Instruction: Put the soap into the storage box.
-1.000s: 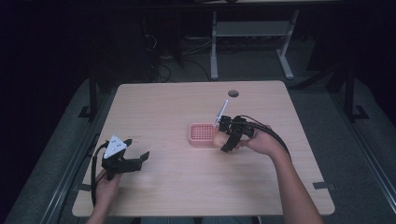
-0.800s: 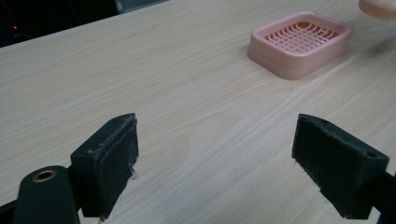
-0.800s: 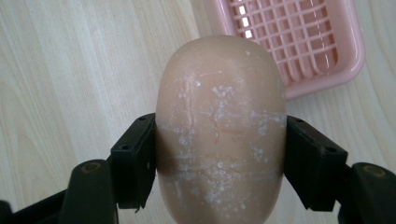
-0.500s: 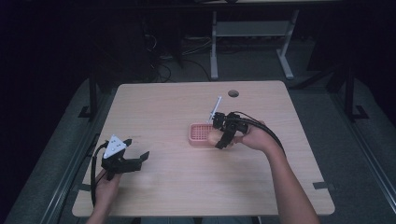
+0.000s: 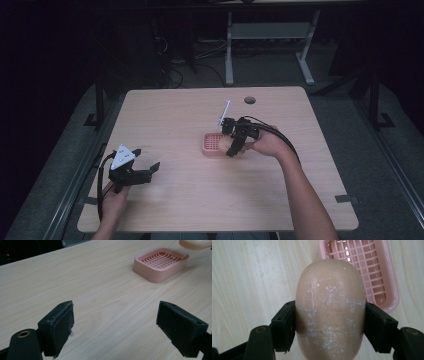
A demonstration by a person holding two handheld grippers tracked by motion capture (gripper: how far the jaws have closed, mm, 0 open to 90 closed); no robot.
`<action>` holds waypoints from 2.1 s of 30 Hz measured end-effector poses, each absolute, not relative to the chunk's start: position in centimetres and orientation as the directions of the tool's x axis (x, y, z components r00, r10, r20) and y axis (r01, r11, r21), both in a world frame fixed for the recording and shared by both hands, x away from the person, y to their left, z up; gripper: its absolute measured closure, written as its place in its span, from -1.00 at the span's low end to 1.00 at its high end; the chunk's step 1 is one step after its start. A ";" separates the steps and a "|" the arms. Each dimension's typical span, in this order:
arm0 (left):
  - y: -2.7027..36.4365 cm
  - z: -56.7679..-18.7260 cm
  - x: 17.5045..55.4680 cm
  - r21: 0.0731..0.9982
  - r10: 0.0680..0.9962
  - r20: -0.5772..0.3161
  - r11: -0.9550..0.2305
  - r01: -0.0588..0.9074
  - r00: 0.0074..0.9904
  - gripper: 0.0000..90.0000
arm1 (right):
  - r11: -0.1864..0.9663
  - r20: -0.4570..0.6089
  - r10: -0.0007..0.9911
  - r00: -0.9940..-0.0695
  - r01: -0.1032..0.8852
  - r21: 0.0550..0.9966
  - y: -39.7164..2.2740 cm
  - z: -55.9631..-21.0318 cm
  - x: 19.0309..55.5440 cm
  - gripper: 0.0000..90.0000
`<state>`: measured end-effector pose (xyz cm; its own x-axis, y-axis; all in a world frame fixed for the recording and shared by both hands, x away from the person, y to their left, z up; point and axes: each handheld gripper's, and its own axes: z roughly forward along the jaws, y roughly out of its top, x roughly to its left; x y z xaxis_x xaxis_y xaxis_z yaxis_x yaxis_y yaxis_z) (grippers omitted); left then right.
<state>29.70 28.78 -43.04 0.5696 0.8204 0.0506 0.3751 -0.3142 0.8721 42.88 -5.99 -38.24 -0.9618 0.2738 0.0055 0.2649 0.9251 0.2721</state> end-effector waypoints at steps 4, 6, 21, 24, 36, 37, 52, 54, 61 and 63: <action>28.8 -43.0 29.7 0.872 0.821 0.051 -0.314 0.375 0.569 -0.68 | 0.928 0.002 0.270 -0.963 0.261 0.266 -5.7 -38.1 43.3 -0.30; 28.8 -43.0 29.7 0.872 0.820 0.052 -0.315 0.374 0.569 -0.68 | 0.928 0.001 0.270 -0.963 0.261 0.265 -5.6 -37.9 43.4 -0.30; 28.8 -43.0 29.7 0.874 0.821 0.050 -0.312 0.373 0.569 -0.68 | 0.932 0.006 0.259 -0.966 0.252 0.259 -4.5 -37.8 44.7 -0.30; 28.8 -43.0 29.7 0.876 0.822 0.046 -0.306 0.373 0.567 -0.68 | 0.928 0.009 0.260 -0.966 0.252 0.275 -4.3 -37.7 45.0 -0.30; 28.9 -43.0 29.7 0.873 0.821 0.052 -0.314 0.374 0.569 -0.68 | 0.926 0.034 0.276 -0.960 0.275 0.260 -4.0 -38.5 46.2 -0.30; 28.8 -43.0 29.7 0.874 0.821 0.050 -0.311 0.374 0.568 -0.68 | 0.926 0.034 0.276 -0.960 0.275 0.260 -4.0 -38.5 46.2 -0.30; 28.8 -43.0 29.7 0.875 0.820 0.048 -0.310 0.373 0.570 -0.68 | 0.935 0.041 0.267 -0.963 0.269 0.229 -2.1 -39.0 47.6 -0.30; 28.8 -43.0 29.7 0.876 0.821 0.045 -0.307 0.372 0.570 -0.68 | 0.936 0.048 0.271 -0.961 0.275 0.220 -1.9 -39.7 47.9 -0.30; 28.8 -43.0 29.7 0.875 0.822 0.043 -0.305 0.375 0.568 -0.68 | 0.935 0.064 0.279 -0.958 0.286 0.209 -1.7 -40.6 48.4 -0.30; 28.8 -43.0 29.7 0.876 0.821 0.044 -0.305 0.373 0.569 -0.68 | 0.934 0.066 0.278 -0.958 0.286 0.212 -1.7 -40.8 48.6 -0.30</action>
